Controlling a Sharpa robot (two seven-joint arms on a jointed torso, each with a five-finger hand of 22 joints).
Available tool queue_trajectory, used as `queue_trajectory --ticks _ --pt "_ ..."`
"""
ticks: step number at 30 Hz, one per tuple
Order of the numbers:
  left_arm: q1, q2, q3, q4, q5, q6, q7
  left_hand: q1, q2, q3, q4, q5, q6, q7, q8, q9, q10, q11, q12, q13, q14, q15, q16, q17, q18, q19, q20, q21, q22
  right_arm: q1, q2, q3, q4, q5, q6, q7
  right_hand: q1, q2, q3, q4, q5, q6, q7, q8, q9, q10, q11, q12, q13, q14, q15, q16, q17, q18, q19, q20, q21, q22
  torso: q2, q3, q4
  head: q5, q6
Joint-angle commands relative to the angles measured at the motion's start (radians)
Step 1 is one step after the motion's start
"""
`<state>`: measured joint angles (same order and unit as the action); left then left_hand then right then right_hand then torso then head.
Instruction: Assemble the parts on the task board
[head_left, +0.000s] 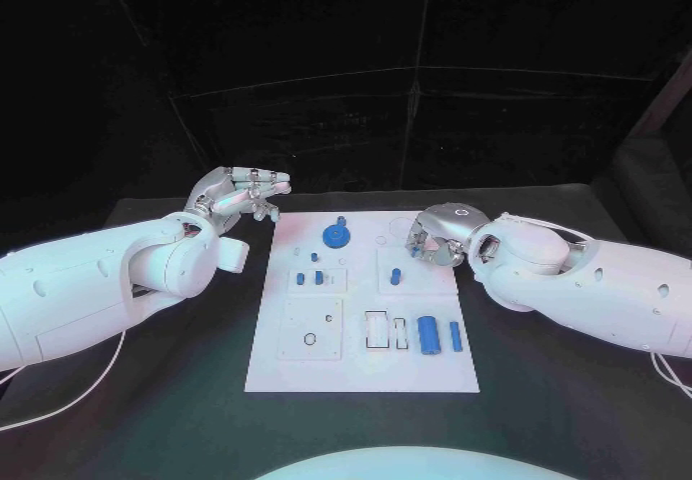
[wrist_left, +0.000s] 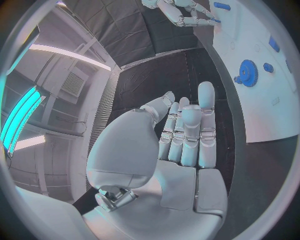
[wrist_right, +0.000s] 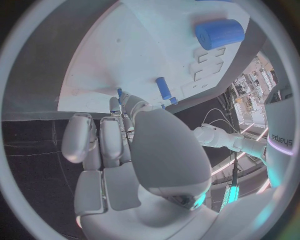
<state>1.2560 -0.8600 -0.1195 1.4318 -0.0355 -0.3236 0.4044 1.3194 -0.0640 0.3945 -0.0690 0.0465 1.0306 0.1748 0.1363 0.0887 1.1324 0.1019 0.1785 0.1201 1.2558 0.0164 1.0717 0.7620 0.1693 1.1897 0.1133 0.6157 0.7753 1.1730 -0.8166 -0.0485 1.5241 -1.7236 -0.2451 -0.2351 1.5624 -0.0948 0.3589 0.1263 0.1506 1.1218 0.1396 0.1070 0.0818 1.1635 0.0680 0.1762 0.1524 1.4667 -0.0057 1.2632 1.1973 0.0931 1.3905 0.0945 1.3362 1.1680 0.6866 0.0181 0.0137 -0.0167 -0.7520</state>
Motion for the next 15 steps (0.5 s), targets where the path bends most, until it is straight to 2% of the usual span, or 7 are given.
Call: queue_trajectory --ticks 1,6,9,11,15 --pt "0.002 -0.001 0.001 -0.004 0.004 0.014 -0.001 0.005 0.002 -0.008 0.0 0.004 -0.005 -0.001 0.004 -0.001 -0.004 -0.001 0.005 0.001 -0.007 0.001 -0.007 -0.001 0.012 -0.005 0.003 -0.004 -0.001 0.002 -0.01 0.001 0.019 0.003 -0.058 -0.001 -0.012 0.003 0.01 -0.003 -0.002 0.006 0.0 0.002 0.001 0.01 0.001 -0.005 -0.003 0.037 -0.009 -0.001 -0.001 -0.012 0.008 -0.002 0.007 0.002 0.0 -0.0001 -0.0007 -0.001 0.001" --pt "0.002 0.0 0.001 -0.01 0.004 0.015 -0.004 0.005 0.002 -0.008 0.0 0.004 -0.005 -0.001 0.004 -0.001 -0.004 -0.001 0.005 0.001 -0.007 0.001 -0.007 -0.001 0.012 -0.005 0.003 -0.004 -0.001 0.003 -0.036 0.006 0.06 0.027 -0.072 0.001 -0.016 0.002 0.016 -0.006 0.001 0.007 0.0 0.001 0.001 0.012 0.001 -0.007 -0.005 0.038 -0.009 0.0 -0.001 -0.012 0.01 -0.002 0.01 0.006 0.0 -0.0003 -0.0001 -0.002 0.002" --pt "0.002 0.0 0.001 -0.012 0.004 0.016 -0.005 0.004 0.002 -0.01 0.001 0.004 -0.006 0.0 0.004 -0.002 -0.006 0.0 0.006 0.002 -0.009 0.002 -0.008 -0.004 0.012 -0.005 0.003 -0.005 -0.002 0.004 -0.05 0.017 0.095 0.042 -0.08 0.001 -0.017 0.001 0.019 -0.008 0.002 0.008 0.0 0.001 0.001 0.013 0.001 -0.007 -0.006 0.038 -0.009 0.001 0.0 -0.012 0.01 -0.003 0.011 0.007 0.0 -0.0003 0.0006 0.003 0.003" --pt "0.002 0.0 0.001 -0.014 0.004 0.016 -0.005 0.004 0.002 -0.01 0.001 0.004 -0.006 0.0 0.004 -0.002 -0.006 0.0 0.006 0.002 -0.009 0.002 -0.008 -0.004 0.012 -0.005 0.003 -0.005 -0.002 0.004 -0.056 0.025 0.124 0.048 -0.089 0.002 -0.018 0.001 0.019 -0.008 0.002 0.008 0.0 0.001 0.001 0.013 0.001 -0.008 -0.007 0.038 -0.009 0.001 0.0 -0.013 0.01 -0.003 0.011 0.008 0.0 0.0001 -0.001 0.008 0.004" --pt "0.002 0.002 0.001 -0.015 0.004 0.017 -0.005 0.002 0.003 -0.013 0.002 0.003 -0.008 0.001 0.005 -0.002 -0.008 0.001 0.008 0.003 -0.011 0.003 -0.009 -0.006 0.012 -0.005 0.004 -0.006 -0.003 0.004 -0.06 0.036 0.178 0.053 -0.102 0.003 -0.02 0.0 0.021 -0.01 0.003 0.008 0.0 0.0 0.001 0.014 0.001 -0.008 -0.008 0.038 -0.009 0.001 -0.001 -0.012 0.01 -0.003 0.011 0.008 -0.001 -0.002 0.0028 0.014 0.006"
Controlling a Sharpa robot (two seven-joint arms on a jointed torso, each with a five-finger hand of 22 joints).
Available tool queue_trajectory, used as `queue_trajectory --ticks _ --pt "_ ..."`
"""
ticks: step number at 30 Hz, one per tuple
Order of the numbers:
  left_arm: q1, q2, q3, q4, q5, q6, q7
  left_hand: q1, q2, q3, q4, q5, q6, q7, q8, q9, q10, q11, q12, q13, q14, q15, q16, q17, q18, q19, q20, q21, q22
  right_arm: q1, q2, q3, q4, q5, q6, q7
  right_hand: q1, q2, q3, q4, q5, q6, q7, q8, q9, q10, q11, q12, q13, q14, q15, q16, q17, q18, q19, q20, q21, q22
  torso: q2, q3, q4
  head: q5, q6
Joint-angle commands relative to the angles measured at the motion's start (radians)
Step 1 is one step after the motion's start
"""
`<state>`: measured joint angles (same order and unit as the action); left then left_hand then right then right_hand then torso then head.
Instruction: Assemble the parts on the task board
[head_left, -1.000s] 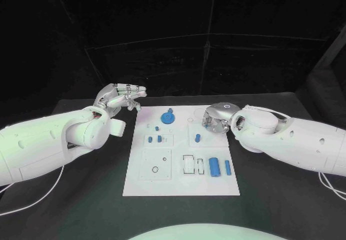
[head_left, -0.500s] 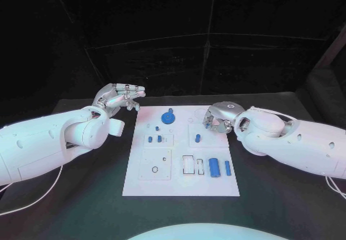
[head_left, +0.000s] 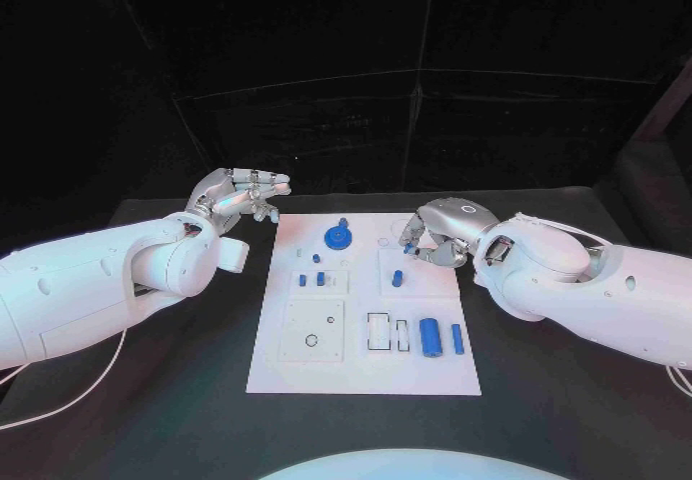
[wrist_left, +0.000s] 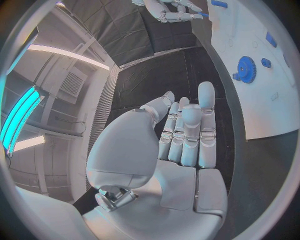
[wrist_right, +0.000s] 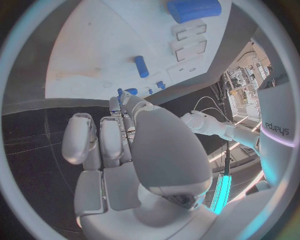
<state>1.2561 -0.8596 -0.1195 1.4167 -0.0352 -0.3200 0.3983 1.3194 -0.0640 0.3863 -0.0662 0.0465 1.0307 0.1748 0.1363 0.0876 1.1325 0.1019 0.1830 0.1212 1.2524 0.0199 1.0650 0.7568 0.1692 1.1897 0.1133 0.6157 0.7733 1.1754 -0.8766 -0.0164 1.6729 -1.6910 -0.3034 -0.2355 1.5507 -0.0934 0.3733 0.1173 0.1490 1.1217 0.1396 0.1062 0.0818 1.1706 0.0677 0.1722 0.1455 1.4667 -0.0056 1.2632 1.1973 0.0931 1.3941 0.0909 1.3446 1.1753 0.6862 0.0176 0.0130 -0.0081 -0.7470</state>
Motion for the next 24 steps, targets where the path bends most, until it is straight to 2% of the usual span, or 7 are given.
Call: queue_trajectory --ticks 1,7,14,15,16,18,24 --pt "0.002 0.003 0.001 0.0 0.004 0.014 0.001 0.002 0.003 -0.005 0.0 0.003 -0.008 0.001 0.005 -0.001 -0.008 0.001 0.004 0.002 -0.007 -0.001 -0.002 -0.001 0.012 -0.006 0.004 -0.007 -0.001 0.002 0.0 0.005 0.04 0.021 -0.046 0.004 -0.008 -0.002 0.007 -0.001 0.005 0.008 0.0 0.001 0.001 0.007 0.001 -0.004 -0.001 0.038 -0.009 0.001 -0.001 -0.012 0.007 0.001 0.003 0.001 0.0 -0.0013 0.0033 0.007 0.001" --pt "0.002 0.007 0.001 -0.001 0.004 0.015 0.0 0.001 0.003 -0.007 0.0 0.004 -0.008 0.001 0.005 -0.002 -0.009 0.001 0.005 0.002 -0.008 0.0 -0.002 -0.002 0.012 -0.006 0.005 -0.007 -0.002 0.003 0.039 0.01 0.082 0.026 -0.052 0.013 -0.011 -0.003 0.012 -0.004 0.006 0.008 0.0 0.0 0.001 0.008 0.001 -0.006 -0.003 0.038 -0.009 0.002 0.0 -0.013 0.007 0.0 0.004 0.002 0.001 -0.001 0.0015 0.028 0.0" --pt "0.002 0.023 0.001 -0.006 0.004 0.018 0.0 0.001 0.003 -0.007 0.0 0.004 -0.008 0.001 0.005 -0.002 -0.009 0.001 0.005 0.002 -0.008 0.0 -0.002 -0.002 0.012 -0.006 0.005 -0.007 -0.002 0.001 0.121 0.008 0.07 0.028 -0.041 0.035 -0.013 -0.004 0.018 -0.008 0.008 0.008 0.001 -0.001 0.0 0.008 0.002 -0.008 -0.005 0.038 -0.009 0.002 -0.002 -0.013 0.008 0.0 0.005 0.003 0.002 -0.0032 0.0067 0.062 -0.012" --pt "0.002 0.026 0.001 -0.006 0.004 0.019 0.0 0.0 0.003 -0.009 0.001 0.004 -0.009 0.001 0.005 -0.002 -0.01 0.001 0.006 0.002 -0.008 0.0 -0.002 -0.003 0.012 -0.006 0.005 -0.008 -0.002 -0.003 0.14 0.004 0.061 0.029 -0.036 0.039 -0.013 -0.005 0.02 -0.01 0.009 0.007 0.002 -0.002 0.0 0.008 0.002 -0.009 -0.006 0.038 -0.009 0.002 -0.002 -0.013 0.007 0.0 0.005 0.003 0.002 -0.0039 0.0064 0.067 -0.013" --pt "0.002 0.027 0.001 -0.005 0.004 0.019 0.0 0.0 0.003 -0.009 0.001 0.004 -0.009 0.001 0.005 -0.002 -0.01 0.001 0.006 0.002 -0.008 0.0 -0.002 -0.003 0.012 -0.006 0.005 -0.008 -0.002 -0.007 0.149 0.0 0.057 0.028 -0.033 0.042 -0.013 -0.005 0.02 -0.01 0.009 0.007 0.002 -0.002 0.0 0.008 0.002 -0.009 -0.006 0.038 -0.009 0.002 -0.002 -0.013 0.007 0.0 0.005 0.003 0.002 -0.0027 0.0015 0.076 -0.015" --pt "0.002 0.03 0.001 -0.006 0.004 0.019 0.0 0.0 0.003 -0.009 0.001 0.004 -0.009 0.001 0.005 -0.002 -0.01 0.001 0.006 0.002 -0.008 0.0 -0.002 -0.003 0.012 -0.006 0.005 -0.008 -0.002 -0.018 0.172 -0.009 0.044 0.026 -0.027 0.048 -0.014 -0.005 0.023 -0.012 0.009 0.007 0.002 -0.003 0.0 0.008 0.002 -0.01 -0.007 0.038 -0.009 0.003 -0.001 -0.013 0.007 0.0 0.005 0.003 0.001 -0.0018 -0.003 0.083 -0.016" --pt "0.002 0.038 0.001 -0.008 0.004 0.019 -0.001 0.0 0.003 -0.009 0.001 0.004 -0.009 0.001 0.005 -0.002 -0.01 0.001 0.006 0.002 -0.008 0.0 -0.002 -0.003 0.012 -0.006 0.005 -0.008 -0.002 -0.054 0.221 -0.027 0.007 0.017 -0.001 0.059 -0.016 -0.005 0.026 -0.014 0.009 0.006 0.003 -0.004 0.0 0.008 0.003 -0.011 -0.008 0.038 -0.008 0.002 -0.002 -0.013 0.007 0.0 0.005 0.002 0.002 -0.0007 0.0015 0.091 -0.023"
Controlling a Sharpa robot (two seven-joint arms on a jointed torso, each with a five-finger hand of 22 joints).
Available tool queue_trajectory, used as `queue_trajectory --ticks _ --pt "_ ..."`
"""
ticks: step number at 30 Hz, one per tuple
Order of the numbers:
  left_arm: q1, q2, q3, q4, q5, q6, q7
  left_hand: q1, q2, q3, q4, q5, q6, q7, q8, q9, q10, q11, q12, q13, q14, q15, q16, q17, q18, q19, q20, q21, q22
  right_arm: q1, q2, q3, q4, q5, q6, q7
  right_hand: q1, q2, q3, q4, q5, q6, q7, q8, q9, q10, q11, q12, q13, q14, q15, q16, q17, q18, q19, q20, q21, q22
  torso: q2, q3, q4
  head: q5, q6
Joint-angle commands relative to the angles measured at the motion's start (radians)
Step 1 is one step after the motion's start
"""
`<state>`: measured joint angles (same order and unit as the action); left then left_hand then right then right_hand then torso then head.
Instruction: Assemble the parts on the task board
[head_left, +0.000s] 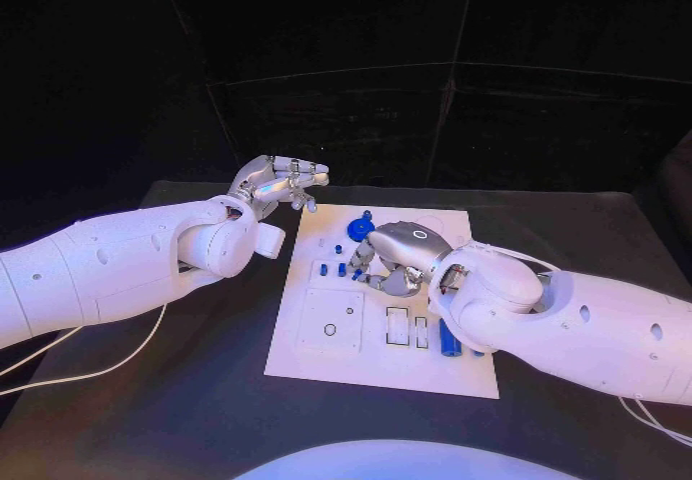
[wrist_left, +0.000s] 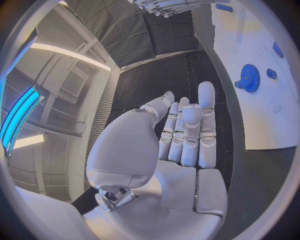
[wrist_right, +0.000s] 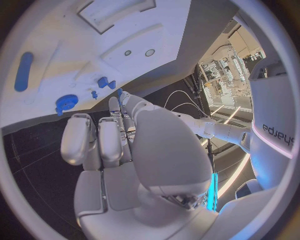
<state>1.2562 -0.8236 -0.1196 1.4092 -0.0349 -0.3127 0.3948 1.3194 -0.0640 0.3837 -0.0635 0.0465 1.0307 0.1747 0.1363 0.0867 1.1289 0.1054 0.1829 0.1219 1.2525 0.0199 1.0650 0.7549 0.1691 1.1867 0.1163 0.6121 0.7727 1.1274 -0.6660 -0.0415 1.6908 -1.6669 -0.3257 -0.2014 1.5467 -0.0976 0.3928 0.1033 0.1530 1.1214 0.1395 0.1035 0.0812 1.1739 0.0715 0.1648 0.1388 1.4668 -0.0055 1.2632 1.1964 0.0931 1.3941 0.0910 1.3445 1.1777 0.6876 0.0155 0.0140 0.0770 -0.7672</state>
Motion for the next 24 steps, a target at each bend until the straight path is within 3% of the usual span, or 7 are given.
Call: queue_trajectory --ticks 1,12,15,24 --pt "0.002 0.004 0.001 -0.001 0.004 0.012 0.002 0.0 0.003 -0.006 -0.002 0.004 -0.009 0.001 0.005 -0.001 -0.006 -0.002 0.006 0.002 -0.009 0.0 -0.002 -0.001 0.012 -0.003 0.002 -0.004 -0.002 -0.011 0.017 -0.004 -0.017 -0.008 0.025 0.026 -0.014 -0.001 0.008 -0.001 0.005 0.006 0.003 -0.002 0.0 0.004 0.0 -0.004 -0.002 0.038 -0.008 0.003 -0.002 -0.012 0.007 -0.001 0.005 0.0 0.0 0.0018 0.0006 0.008 -0.005" --pt "0.002 0.014 0.001 -0.005 0.004 0.014 0.001 -0.005 0.003 -0.014 0.003 0.003 -0.013 0.002 0.006 -0.002 -0.01 -0.001 0.01 0.003 -0.009 0.001 -0.001 -0.002 0.012 -0.003 0.003 -0.007 -0.004 -0.037 0.039 -0.012 -0.039 -0.011 0.064 0.031 -0.016 -0.001 0.01 -0.002 0.005 0.005 0.004 -0.003 0.0 0.004 0.0 -0.005 -0.003 0.038 -0.008 0.002 -0.003 -0.012 0.006 0.0 0.005 0.0 0.0 0.0013 -0.0009 0.019 -0.018" --pt "0.002 0.015 0.001 -0.006 0.004 0.015 -0.004 -0.005 0.003 -0.015 0.003 0.003 -0.014 0.003 0.006 -0.002 -0.01 -0.001 0.011 0.003 -0.01 0.001 -0.001 -0.003 0.013 -0.003 0.003 -0.008 -0.004 -0.04 0.04 -0.012 -0.038 -0.011 0.079 0.03 -0.018 -0.002 0.011 -0.004 0.005 0.004 0.004 -0.003 0.0 0.004 0.001 -0.006 -0.004 0.038 -0.007 0.002 -0.003 -0.012 0.006 -0.001 0.005 0.0 0.001 0.0025 -0.0014 0.021 -0.02" --pt "0.002 0.017 0.001 -0.008 0.004 0.02 -0.01 -0.005 0.003 -0.016 0.003 0.003 -0.014 0.003 0.006 -0.002 -0.011 -0.001 0.011 0.004 -0.008 0.001 0.001 0.0 0.013 -0.002 0.003 -0.008 -0.004 -0.046 0.046 -0.017 -0.043 -0.011 0.097 0.031 -0.022 -0.004 0.013 -0.005 0.005 0.002 0.005 -0.005 -0.001 0.002 0.002 -0.008 -0.006 0.038 -0.007 0.002 -0.003 -0.013 0.007 -0.001 0.006 0.002 0.0 0.0015 0.0008 0.021 -0.025"
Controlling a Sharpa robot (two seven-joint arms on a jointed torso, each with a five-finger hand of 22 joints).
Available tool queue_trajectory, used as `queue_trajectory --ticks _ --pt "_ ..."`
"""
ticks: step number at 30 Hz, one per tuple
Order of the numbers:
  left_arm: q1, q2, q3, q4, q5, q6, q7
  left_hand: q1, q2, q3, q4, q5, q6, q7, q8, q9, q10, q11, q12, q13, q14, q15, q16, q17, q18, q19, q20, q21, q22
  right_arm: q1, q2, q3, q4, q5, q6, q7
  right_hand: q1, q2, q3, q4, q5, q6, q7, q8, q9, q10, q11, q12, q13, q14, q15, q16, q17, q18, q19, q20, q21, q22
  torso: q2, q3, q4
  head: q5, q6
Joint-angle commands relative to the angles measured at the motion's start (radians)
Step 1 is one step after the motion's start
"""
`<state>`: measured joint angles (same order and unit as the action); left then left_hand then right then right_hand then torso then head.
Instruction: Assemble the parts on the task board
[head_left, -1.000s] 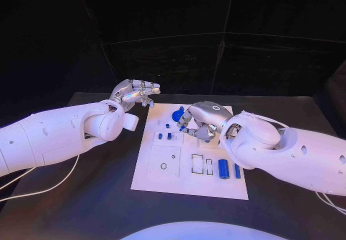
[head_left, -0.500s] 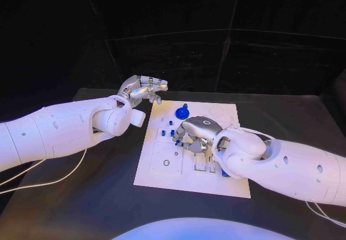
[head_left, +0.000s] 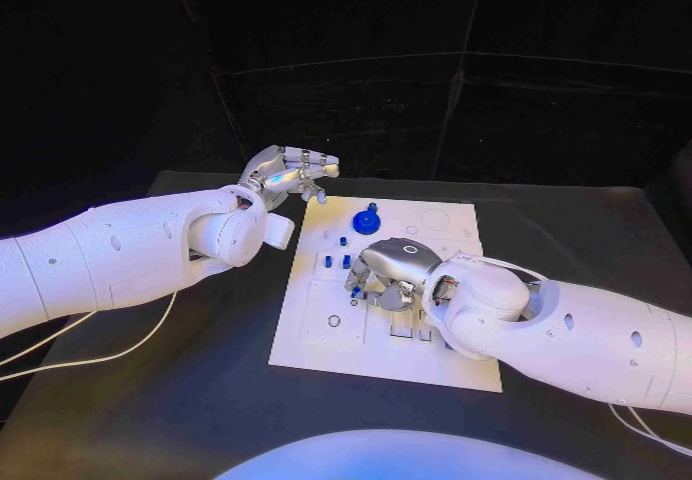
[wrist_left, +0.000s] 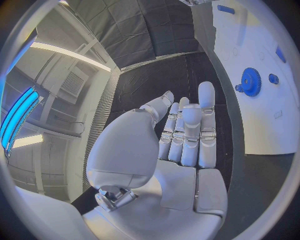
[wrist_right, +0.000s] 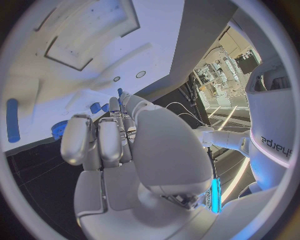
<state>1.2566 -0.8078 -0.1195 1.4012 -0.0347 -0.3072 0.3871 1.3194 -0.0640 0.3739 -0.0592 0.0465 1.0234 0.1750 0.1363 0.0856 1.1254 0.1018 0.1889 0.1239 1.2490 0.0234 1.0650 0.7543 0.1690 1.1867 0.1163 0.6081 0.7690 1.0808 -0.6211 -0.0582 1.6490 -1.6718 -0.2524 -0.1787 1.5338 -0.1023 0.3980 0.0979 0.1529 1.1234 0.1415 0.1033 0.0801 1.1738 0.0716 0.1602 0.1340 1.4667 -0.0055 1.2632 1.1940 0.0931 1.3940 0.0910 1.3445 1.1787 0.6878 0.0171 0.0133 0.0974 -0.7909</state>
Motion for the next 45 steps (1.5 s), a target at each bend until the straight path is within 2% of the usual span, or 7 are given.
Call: queue_trajectory --ticks 1,5,10,15,29,36,45 --pt "0.002 0.001 0.001 0.0 0.004 0.015 -0.002 -0.005 0.003 -0.006 -0.001 0.003 -0.007 0.002 0.006 -0.001 -0.007 0.002 0.005 0.002 -0.005 -0.002 0.001 0.001 0.013 -0.002 0.003 -0.004 -0.001 0.0 0.002 -0.001 -0.002 -0.006 0.025 0.009 -0.009 0.001 0.008 0.0 0.005 0.0 0.003 -0.005 0.0 0.002 0.002 -0.004 -0.001 0.038 -0.007 0.002 -0.001 -0.013 0.007 -0.001 0.006 0.001 0.0 0.0 0.0014 0.001 -0.002" --pt "0.002 0.001 0.001 0.0 0.004 0.015 -0.003 -0.005 0.003 -0.006 -0.001 0.003 -0.007 0.002 0.006 -0.001 -0.007 0.002 0.005 0.002 -0.005 -0.002 0.001 0.001 0.013 -0.002 0.003 -0.004 -0.001 -0.001 0.005 -0.004 -0.007 -0.006 0.031 0.008 -0.009 0.001 0.008 0.0 0.005 0.0 0.003 -0.005 0.0 0.002 0.002 -0.004 -0.001 0.038 -0.007 0.002 -0.001 -0.013 0.007 -0.001 0.006 0.001 0.0 -0.0002 0.0009 0.003 -0.006" --pt "0.002 0.001 0.001 0.0 0.004 0.016 -0.002 -0.005 0.003 -0.006 -0.001 0.003 -0.007 0.002 0.006 -0.001 -0.007 0.002 0.005 0.002 -0.005 -0.002 0.001 0.001 0.013 -0.002 0.003 -0.004 -0.001 -0.003 0.005 -0.021 -0.012 -0.008 0.038 0.004 -0.009 0.001 0.008 0.0 0.005 0.0 0.003 -0.005 0.0 0.002 0.002 -0.004 -0.001 0.038 -0.007 0.002 -0.001 -0.013 0.007 -0.001 0.006 0.001 -0.001 -0.0006 0.0003 0.005 -0.008" --pt "0.002 0.001 0.001 0.0 0.004 0.017 -0.002 -0.004 0.004 -0.007 -0.001 0.003 -0.009 0.003 0.006 -0.002 -0.009 0.003 0.006 0.002 -0.006 -0.002 0.0 -0.003 0.013 -0.002 0.004 -0.004 -0.001 -0.003 0.009 -0.027 -0.019 -0.013 0.041 0.0 -0.011 0.0 0.01 -0.002 0.004 -0.001 0.004 -0.006 0.0 0.001 0.002 -0.005 -0.002 0.038 -0.006 0.002 -0.002 -0.013 0.007 0.0 0.006 0.001 -0.001 0.0003 0.0014 0.007 -0.011" --pt "0.002 0.001 0.001 -0.001 0.004 0.022 -0.005 -0.004 0.004 -0.007 -0.001 0.003 -0.009 0.003 0.006 -0.002 -0.009 0.003 0.006 0.002 -0.006 -0.002 0.0 -0.003 0.013 -0.002 0.004 -0.004 -0.001 -0.004 0.019 -0.029 -0.034 -0.031 0.012 -0.012 -0.013 0.001 0.012 -0.003 0.005 -0.001 0.004 -0.006 0.0 0.001 0.002 -0.006 -0.003 0.038 -0.006 0.003 -0.001 -0.013 0.007 0.0 0.007 0.002 0.0 0.0002 0.0 0.008 -0.013" --pt "0.002 0.001 0.001 -0.002 0.004 0.025 -0.007 -0.004 0.004 -0.007 -0.001 0.003 -0.009 0.003 0.006 -0.002 -0.009 0.003 0.006 0.002 -0.006 -0.002 0.0 -0.003 0.013 -0.002 0.004 -0.004 -0.001 -0.007 0.018 -0.029 -0.028 -0.037 -0.017 -0.013 -0.013 0.001 0.012 -0.003 0.005 -0.001 0.004 -0.006 0.0 0.001 0.002 -0.006 -0.003 0.038 -0.006 0.003 -0.001 -0.013 0.007 0.0 0.007 0.002 0.0 0.0 0.0015 0.009 -0.015" --pt "0.002 0.002 0.001 -0.003 0.004 0.031 -0.012 -0.004 0.004 -0.009 -0.001 0.003 -0.01 0.003 0.007 -0.002 -0.011 0.003 0.007 0.002 -0.007 -0.002 0.0 -0.004 0.013 -0.002 0.004 -0.005 -0.002 -0.01 0.01 -0.029 -0.012 -0.042 -0.039 -0.01 -0.014 0.001 0.014 -0.005 0.007 -0.001 0.004 -0.007 0.0 0.002 0.002 -0.006 -0.004 0.038 -0.006 0.005 0.001 -0.013 0.008 0.0 0.008 0.004 -0.001 0.0002 -0.0003 0.011 -0.016"
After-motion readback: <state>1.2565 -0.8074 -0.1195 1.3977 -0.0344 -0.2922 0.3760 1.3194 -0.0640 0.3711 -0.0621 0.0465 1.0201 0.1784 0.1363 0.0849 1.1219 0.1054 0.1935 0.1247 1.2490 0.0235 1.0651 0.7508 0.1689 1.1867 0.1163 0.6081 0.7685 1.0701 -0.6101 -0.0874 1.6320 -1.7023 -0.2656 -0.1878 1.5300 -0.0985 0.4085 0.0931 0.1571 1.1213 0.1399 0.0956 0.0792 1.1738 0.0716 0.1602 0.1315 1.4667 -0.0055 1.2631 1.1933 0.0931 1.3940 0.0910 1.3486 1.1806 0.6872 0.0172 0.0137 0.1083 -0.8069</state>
